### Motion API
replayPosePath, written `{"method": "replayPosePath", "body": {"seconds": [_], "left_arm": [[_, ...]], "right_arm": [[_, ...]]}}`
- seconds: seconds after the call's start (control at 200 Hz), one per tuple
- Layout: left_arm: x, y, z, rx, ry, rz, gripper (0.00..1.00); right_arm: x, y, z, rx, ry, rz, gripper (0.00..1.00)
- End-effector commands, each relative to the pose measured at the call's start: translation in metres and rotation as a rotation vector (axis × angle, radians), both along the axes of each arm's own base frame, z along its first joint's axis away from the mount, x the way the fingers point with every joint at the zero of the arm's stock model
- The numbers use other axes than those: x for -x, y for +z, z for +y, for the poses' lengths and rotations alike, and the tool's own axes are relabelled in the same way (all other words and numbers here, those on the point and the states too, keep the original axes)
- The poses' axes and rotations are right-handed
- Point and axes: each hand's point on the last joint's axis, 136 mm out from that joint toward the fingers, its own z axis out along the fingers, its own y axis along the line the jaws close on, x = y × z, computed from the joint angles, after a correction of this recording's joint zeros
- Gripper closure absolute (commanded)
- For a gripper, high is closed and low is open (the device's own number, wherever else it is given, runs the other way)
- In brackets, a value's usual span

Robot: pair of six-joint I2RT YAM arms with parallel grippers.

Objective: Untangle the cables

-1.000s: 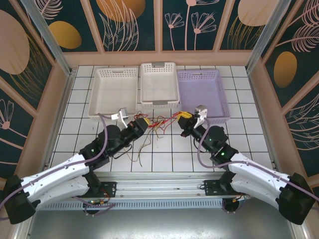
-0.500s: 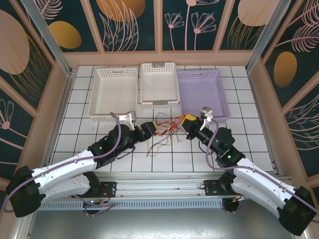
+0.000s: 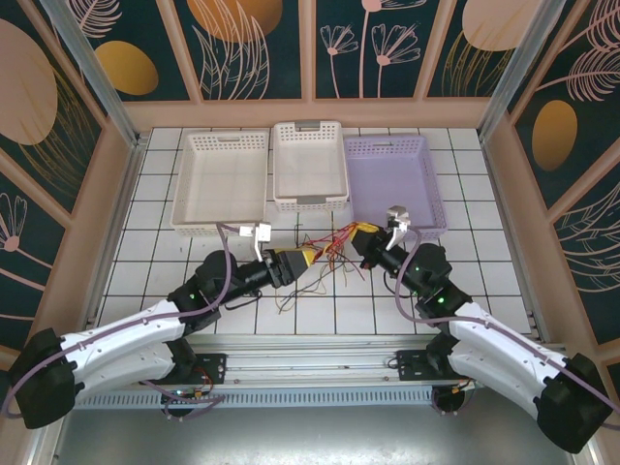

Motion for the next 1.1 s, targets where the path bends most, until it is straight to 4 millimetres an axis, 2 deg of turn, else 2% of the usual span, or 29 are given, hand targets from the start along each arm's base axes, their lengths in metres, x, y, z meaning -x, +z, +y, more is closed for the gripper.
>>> {"method": "replayPosePath", "body": {"seconds": [0.0, 0.22, 0.35, 0.54, 0.781, 0.901, 0.991, 1.096], "left_arm": [[0.013, 0.001, -0.007, 0.024, -0.085, -0.021, 0.25], [0.018, -0.014, -0.008, -0.035, -0.118, -0.019, 0.23], [0.019, -0.03, -0.014, -0.133, -0.155, -0.029, 0.22], [0.019, -0.049, -0.011, -0.242, -0.166, -0.061, 0.21], [0.025, -0.058, -0.01, -0.287, -0.206, -0.103, 0.18], [0.02, -0.066, -0.007, -0.339, -0.185, -0.112, 0.17], [0.016, -0.061, 0.0, -0.338, -0.143, -0.142, 0.17], [0.019, -0.043, 0.013, -0.253, -0.091, -0.208, 0.16]], "right_arm": [[0.0, 0.022, -0.002, -0.083, 0.006, -0.043, 1.0], [0.006, 0.028, 0.0, -0.115, 0.046, -0.051, 1.0], [0.009, 0.031, 0.006, -0.11, 0.087, -0.044, 1.0], [0.012, 0.033, 0.014, -0.089, 0.141, -0.02, 1.0], [0.016, 0.036, 0.028, -0.067, 0.24, 0.024, 1.0], [0.017, 0.033, 0.038, -0.049, 0.303, 0.064, 1.0], [0.014, 0.031, 0.036, -0.06, 0.292, 0.087, 1.0], [0.012, 0.038, 0.028, -0.11, 0.292, 0.091, 1.0]]}}
